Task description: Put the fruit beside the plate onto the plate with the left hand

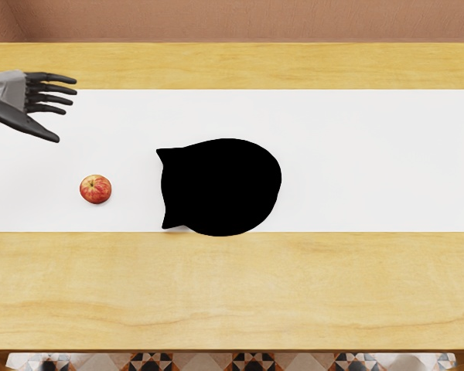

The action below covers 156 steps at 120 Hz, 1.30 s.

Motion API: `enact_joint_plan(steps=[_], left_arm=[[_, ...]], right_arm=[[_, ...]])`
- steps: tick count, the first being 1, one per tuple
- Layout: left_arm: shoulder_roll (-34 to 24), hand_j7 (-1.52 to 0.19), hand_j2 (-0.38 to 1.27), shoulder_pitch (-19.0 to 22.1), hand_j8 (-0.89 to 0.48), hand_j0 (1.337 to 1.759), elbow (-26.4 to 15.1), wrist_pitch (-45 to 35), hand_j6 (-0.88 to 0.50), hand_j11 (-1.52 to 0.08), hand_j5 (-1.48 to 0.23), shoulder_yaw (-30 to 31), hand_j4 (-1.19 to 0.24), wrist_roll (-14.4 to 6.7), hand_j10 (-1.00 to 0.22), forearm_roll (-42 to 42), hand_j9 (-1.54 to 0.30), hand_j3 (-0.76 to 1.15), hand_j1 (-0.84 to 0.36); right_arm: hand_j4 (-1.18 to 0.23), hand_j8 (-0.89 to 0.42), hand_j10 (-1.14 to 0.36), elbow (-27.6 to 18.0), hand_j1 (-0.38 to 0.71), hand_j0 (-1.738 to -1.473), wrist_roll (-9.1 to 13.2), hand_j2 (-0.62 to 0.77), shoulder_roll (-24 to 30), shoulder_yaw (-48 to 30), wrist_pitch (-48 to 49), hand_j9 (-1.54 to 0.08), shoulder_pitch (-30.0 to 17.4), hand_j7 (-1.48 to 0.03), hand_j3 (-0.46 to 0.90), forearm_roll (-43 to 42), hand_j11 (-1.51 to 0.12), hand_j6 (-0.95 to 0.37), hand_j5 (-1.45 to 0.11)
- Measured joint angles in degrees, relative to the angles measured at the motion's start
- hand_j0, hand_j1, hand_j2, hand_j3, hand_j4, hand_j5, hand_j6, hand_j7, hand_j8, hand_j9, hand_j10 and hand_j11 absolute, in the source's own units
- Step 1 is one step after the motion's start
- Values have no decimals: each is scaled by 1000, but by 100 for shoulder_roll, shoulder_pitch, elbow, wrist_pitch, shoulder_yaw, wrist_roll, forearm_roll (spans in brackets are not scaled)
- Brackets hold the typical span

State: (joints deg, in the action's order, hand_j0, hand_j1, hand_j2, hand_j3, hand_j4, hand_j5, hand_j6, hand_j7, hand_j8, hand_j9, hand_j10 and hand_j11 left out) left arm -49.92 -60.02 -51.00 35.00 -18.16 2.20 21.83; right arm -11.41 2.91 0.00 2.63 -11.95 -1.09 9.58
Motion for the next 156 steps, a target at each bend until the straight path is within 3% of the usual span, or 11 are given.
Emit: enact_joint_plan(steps=[17, 36, 50, 72, 92, 102, 122, 135, 144, 156], left_arm=[[0, -320, 52, 9, -248, 1658, -88, 0, -249, -320, -320, 6, -248, -24, -248, 5, -320, 0, 56], [-148, -321, 52, -89, -249, 1658, -215, 0, -249, -320, -321, 71, -249, -425, -248, 18, -320, 0, 56], [-566, -321, 52, -668, -249, 1658, -905, 1, -249, -320, -321, 572, -249, -833, -248, 54, -320, 0, 55], [-1007, -322, 52, -749, -250, 1658, -2254, -312, -251, -322, -322, 1032, -250, -1516, -250, 59, -322, 0, 55], [-955, -323, 52, -1108, -252, 1658, -2724, -1398, -252, -323, -323, 1401, -252, -2115, -251, 58, -323, 0, 54], [-787, -324, 52, -1750, -253, 1658, -2795, -1995, -253, -324, -324, 1940, -252, -2339, -252, 36, -324, 0, 53], [-55, -325, 52, -2959, -253, 1658, -2970, -3360, -254, -325, -325, 3602, -253, -2597, -253, -163, -325, 0, 51], [264, -325, 52, -3198, -253, 1658, -3094, -4174, -254, -325, -326, 4503, -253, -2732, -253, -307, -325, 0, 51], [387, -326, 52, -3621, -254, 1658, -3283, -4666, -254, -325, -326, 4982, -253, -2877, -253, -355, -325, 0, 51], [509, -325, 52, -3757, -253, 1658, -3540, -5099, -253, -325, -326, 5355, -252, -3183, -252, -375, -325, 0, 50]], right_arm=[[-37, -37, -37, 10, -305, -1658, -2, -7, 0, -2, 0, -47, 11, -47, 0, 0, -47, -37, -47], [-37, -37, -37, 23, -305, -1658, -1, -7, 0, -7, 0, -47, 30, -47, 0, 0, -47, -37, -47], [-37, -37, -37, 30, -305, -1658, -1, -7, 0, -8, 0, -47, 36, -47, 0, 0, -47, -37, -47], [-37, -37, -37, 33, -305, -1658, -1, -7, 0, -8, 0, -47, 38, -47, 0, 0, -47, -37, -47], [-37, -37, -37, 34, -305, -1658, 0, -7, 0, -9, 0, -47, 45, -47, 0, 0, -47, -37, -47], [-37, -37, -37, 34, -305, -1658, 1, -7, 0, -10, 0, -47, 46, -47, 0, 0, -47, -37, -47], [-37, -37, -37, 34, -305, -1658, 6, -7, 0, -16, 0, -47, 73, -47, 0, 2, -47, -37, -47], [-37, -37, -37, 34, -305, -1658, 7, -7, 0, -17, 0, -47, 86, -47, 0, 6, -47, -37, -47], [-37, -37, -37, 34, -305, -1658, 8, -7, 0, -17, 0, -47, 93, -47, 0, 7, -47, -37, -47], [-37, -37, -37, 34, -305, -1658, 8, -7, 0, -17, 0, -47, 98, -47, 0, 8, -47, -37, -47]])
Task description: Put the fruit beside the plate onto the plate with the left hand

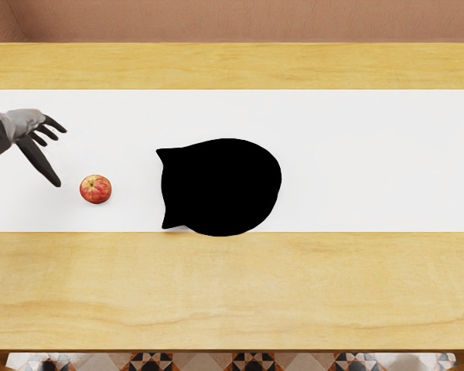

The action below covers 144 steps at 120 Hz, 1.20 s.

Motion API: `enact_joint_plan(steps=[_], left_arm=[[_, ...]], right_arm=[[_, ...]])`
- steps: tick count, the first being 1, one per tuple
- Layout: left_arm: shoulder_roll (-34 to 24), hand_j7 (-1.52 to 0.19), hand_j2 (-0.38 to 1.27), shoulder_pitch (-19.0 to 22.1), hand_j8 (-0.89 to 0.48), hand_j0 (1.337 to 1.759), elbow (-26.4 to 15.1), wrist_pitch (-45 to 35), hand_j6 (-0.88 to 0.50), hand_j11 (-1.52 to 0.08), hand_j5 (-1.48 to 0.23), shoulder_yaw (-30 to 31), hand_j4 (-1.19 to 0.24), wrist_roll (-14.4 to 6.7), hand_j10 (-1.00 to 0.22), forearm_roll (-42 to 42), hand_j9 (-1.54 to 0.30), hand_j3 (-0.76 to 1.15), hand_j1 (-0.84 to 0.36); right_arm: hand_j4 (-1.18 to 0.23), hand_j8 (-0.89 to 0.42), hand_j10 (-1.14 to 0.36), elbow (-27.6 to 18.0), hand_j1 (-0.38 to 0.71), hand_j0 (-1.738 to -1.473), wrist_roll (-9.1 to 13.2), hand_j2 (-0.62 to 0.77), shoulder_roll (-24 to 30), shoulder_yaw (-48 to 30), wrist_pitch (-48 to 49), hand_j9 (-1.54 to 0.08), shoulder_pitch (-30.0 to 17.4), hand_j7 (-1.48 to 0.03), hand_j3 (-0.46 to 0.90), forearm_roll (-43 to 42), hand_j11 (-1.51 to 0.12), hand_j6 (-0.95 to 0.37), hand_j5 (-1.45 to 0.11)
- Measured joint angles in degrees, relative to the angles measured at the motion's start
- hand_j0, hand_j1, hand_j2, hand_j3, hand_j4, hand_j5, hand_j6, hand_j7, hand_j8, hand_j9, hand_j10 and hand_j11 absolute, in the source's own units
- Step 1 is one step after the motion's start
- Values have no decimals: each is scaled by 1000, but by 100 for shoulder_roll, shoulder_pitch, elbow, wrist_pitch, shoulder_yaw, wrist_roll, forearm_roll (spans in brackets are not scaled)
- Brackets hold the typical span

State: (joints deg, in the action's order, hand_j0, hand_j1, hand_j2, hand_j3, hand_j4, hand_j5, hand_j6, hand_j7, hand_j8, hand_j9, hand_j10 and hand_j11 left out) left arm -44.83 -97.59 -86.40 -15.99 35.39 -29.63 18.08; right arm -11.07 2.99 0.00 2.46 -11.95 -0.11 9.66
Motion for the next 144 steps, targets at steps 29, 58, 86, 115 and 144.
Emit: enact_joint_plan(steps=[29, 58, 86, 115, 144], left_arm=[[595, -323, 51, -128, -250, 1658, -210, -498, -250, -322, -323, 213, -250, -483, -250, 61, -322, 0, 53], [1399, -322, 51, -202, -250, 1658, -182, -1133, -250, -322, -323, 359, -249, -532, -249, -465, -322, 0, 53], [2354, -323, 51, -181, -250, 1658, -20, -1794, -250, -323, -323, 820, -249, -537, -249, -624, -323, 0, 52], [2795, -323, 51, 108, -249, 1658, 459, -1891, -249, -322, -323, 1160, -249, -537, -249, -637, -323, 0, 52], [2934, -322, 50, 356, -249, 1658, 872, -1900, -249, -322, -322, 1192, -248, -537, -248, -632, -322, 0, 53]], right_arm=[[-37, -37, -37, 5, -305, -1658, 0, -7, 0, 1, 0, -47, 3, -47, 0, -5, -47, -37, -47], [-37, -37, -37, 8, -305, -1658, 0, -7, 0, 2, 0, -47, 3, -47, 0, -7, -47, -37, -47], [-37, -37, -37, 9, -305, -1658, 0, -7, 0, 1, 0, -47, 13, -47, 0, -7, -47, -37, -47], [-37, -37, -37, 9, -305, -1658, 0, -7, 0, 4, 0, -47, 20, -47, 0, -8, -47, -37, -47], [-37, -37, -37, 9, -305, -1658, 0, -7, 0, 7, 0, -47, 20, -47, 0, -7, -47, -37, -47]])
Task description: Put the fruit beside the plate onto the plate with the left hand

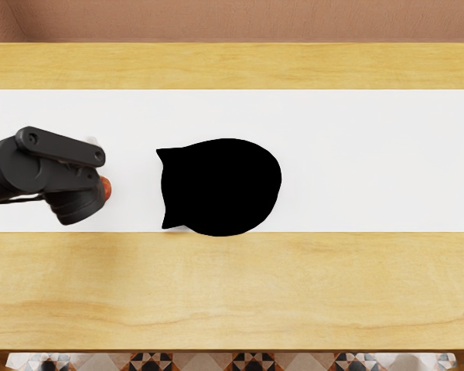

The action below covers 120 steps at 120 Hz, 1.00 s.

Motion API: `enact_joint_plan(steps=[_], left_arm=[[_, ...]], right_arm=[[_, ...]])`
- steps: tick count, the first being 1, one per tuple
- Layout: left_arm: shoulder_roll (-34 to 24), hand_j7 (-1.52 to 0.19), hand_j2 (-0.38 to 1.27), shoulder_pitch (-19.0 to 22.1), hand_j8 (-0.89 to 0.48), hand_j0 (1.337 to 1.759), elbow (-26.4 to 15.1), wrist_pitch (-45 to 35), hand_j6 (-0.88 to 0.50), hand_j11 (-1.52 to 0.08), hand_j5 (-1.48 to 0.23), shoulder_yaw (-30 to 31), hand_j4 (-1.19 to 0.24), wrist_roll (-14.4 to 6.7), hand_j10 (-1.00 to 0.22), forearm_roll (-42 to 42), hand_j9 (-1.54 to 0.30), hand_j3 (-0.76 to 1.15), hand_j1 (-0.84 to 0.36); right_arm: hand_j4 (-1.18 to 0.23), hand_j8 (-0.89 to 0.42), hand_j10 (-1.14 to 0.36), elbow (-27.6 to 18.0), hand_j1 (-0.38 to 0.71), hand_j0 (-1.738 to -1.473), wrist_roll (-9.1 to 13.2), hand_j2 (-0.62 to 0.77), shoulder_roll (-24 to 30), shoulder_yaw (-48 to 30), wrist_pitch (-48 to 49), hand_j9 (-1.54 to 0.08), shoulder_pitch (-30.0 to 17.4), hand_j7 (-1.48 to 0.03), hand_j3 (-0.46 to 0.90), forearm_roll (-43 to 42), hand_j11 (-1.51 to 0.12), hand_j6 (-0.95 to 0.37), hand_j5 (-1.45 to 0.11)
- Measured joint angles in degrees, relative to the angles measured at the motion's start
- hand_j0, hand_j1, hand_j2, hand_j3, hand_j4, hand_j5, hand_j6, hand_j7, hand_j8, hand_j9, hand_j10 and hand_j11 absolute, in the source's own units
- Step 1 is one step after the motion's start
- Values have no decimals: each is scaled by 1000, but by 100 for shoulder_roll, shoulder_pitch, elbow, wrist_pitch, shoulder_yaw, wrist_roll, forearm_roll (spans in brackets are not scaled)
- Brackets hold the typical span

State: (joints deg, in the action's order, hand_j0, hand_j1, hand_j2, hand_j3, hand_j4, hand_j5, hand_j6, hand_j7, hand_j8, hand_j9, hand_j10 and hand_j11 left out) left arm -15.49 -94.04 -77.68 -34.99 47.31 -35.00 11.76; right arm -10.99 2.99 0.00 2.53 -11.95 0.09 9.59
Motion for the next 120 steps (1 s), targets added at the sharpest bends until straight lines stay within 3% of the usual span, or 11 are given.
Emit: enact_joint_plan(steps=[69, 70, 73, 75, 88, 104, 120], left_arm=[[604, -324, 52, 346, -250, 1658, 555, -1, -250, -324, -324, -87, -250, 0, -250, -8, -324, 0, 51], [606, -326, 46, 364, -252, 1655, 565, -1, -252, -326, -326, -86, -251, 1, -251, -7, -326, 12, 50], [609, -328, -66, 402, -258, 1643, 596, -3, -259, -330, -328, -86, -259, 4, -257, -1, -329, 296, 37], [609, -332, -70, 409, -261, 1640, 613, -3, -262, -333, -331, -86, -262, 4, -260, -1, -333, 348, 34], [609, -376, 21, 421, -293, 1643, 681, -1, -293, -377, -376, -83, -293, 2, -292, -6, -377, 272, 9], [609, -455, -1, 464, -344, 1635, 709, 1, -288, -450, -442, -88, -356, 9, -350, 13, -438, 612, -57], [605, -472, 95, 435, -377, 1641, 704, -1, -318, -504, -499, -89, -394, 4, -389, -4, -484, 492, -88]], right_arm=[[-37, -37, -37, 0, -305, -1658, 0, -7, 0, -5, 0, -47, 15, -47, 0, 0, -47, -37, -47], [-37, -37, -37, 0, -305, -1658, 0, -7, 0, -5, 0, -47, 16, -47, 0, 0, -47, -37, -47], [-37, -37, -37, 0, -305, -1658, 0, -7, 0, -4, 0, -47, 16, -47, 0, 0, -47, -37, -47], [-37, -37, -37, 0, -305, -1658, 0, -7, 0, -4, 0, -47, 16, -47, 0, 0, -47, -37, -47], [-37, -37, -37, 0, -305, -1658, 0, -7, 0, -4, 0, -47, 17, -47, 0, 1, -47, -37, -47], [-37, -37, -37, 0, -305, -1658, 0, -7, 0, -3, 0, -47, 18, -47, 0, 2, -47, -37, -47], [-37, -37, -37, 0, -305, -1658, 0, -7, 0, -4, 0, -47, 24, -47, 0, 1, -47, -37, -47]])
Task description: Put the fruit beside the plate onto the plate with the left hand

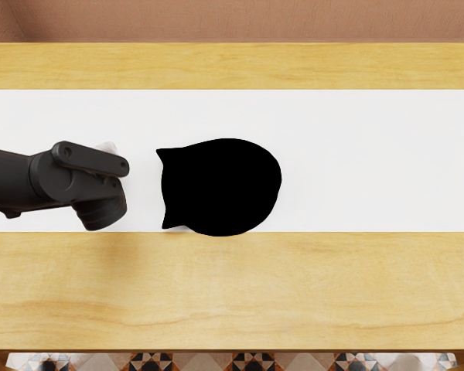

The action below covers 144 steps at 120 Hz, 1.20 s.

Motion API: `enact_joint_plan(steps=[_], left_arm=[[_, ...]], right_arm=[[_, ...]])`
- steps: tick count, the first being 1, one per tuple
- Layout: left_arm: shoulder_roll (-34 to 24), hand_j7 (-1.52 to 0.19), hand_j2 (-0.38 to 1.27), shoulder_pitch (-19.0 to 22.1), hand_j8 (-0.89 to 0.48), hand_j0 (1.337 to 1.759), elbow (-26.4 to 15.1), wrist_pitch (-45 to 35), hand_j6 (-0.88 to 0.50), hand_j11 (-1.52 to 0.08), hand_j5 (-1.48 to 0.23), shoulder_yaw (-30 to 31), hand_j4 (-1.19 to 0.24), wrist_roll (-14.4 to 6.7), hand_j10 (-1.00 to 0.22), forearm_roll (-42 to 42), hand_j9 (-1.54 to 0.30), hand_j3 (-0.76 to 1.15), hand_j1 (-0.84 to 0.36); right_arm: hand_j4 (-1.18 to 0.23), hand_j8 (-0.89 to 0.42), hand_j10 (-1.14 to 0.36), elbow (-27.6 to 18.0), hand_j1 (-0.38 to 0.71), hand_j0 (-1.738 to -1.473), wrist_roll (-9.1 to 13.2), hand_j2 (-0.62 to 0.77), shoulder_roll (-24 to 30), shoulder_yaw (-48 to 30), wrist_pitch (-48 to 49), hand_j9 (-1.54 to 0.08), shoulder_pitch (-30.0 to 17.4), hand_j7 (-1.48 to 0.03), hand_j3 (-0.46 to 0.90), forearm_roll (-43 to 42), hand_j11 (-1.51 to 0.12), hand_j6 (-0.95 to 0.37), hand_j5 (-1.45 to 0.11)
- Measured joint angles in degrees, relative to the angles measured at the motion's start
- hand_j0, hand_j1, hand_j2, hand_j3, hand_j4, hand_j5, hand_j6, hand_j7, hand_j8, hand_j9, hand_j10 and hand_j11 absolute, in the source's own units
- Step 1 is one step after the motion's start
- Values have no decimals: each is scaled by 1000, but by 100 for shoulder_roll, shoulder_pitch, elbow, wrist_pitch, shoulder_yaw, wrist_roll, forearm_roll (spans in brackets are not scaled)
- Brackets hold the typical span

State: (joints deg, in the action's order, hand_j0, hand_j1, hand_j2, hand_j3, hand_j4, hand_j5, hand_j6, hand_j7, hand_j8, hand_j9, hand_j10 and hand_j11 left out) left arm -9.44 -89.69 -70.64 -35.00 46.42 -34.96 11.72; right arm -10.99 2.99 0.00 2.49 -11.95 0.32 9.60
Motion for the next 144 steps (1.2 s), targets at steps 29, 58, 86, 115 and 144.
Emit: enact_joint_plan(steps=[29, 58, 86, 115, 144], left_arm=[[-4, -522, 91, -49, -415, 1647, -89, 2, -332, -543, -536, 17, -425, 3, -419, -76, -535, 397, -136], [-64, -641, 36, -157, -356, 1633, -253, 22, -269, -554, -524, 72, -449, 32, -428, -38, -609, 464, -164], [-235, -585, 72, -329, -404, 1650, -561, 2, -358, -553, -543, 144, -434, 1, -427, -115, -571, 151, -162], [-286, -564, 82, -330, -420, 1656, -676, 0, -406, -554, -551, 237, -429, -3, -427, -126, -559, 46, -162], [-339, -721, 146, -330, -468, 1656, -694, 3, -463, -719, -716, 269, -546, -2, -545, -113, -721, 14, -264]], right_arm=[[-37, -37, -37, 0, -305, -1658, 0, -7, 0, -2, 0, -47, 2, -47, 0, 3, -47, -37, -47], [-37, -37, -37, 0, -305, -1658, 0, -7, 0, -3, 0, -47, 3, -47, 0, 2, -47, -37, -47], [-37, -37, -37, 0, -305, -1658, 0, -7, 0, -2, 0, -47, 3, -47, 0, 6, -47, -37, -47], [-37, -37, -37, 0, -305, -1658, 0, -7, 0, -3, 0, -47, 15, -47, 0, 6, -47, -37, -47], [-37, -37, -37, 0, -305, -1658, 0, -7, 0, -3, 0, -47, 20, -47, 0, 6, -47, -37, -47]])
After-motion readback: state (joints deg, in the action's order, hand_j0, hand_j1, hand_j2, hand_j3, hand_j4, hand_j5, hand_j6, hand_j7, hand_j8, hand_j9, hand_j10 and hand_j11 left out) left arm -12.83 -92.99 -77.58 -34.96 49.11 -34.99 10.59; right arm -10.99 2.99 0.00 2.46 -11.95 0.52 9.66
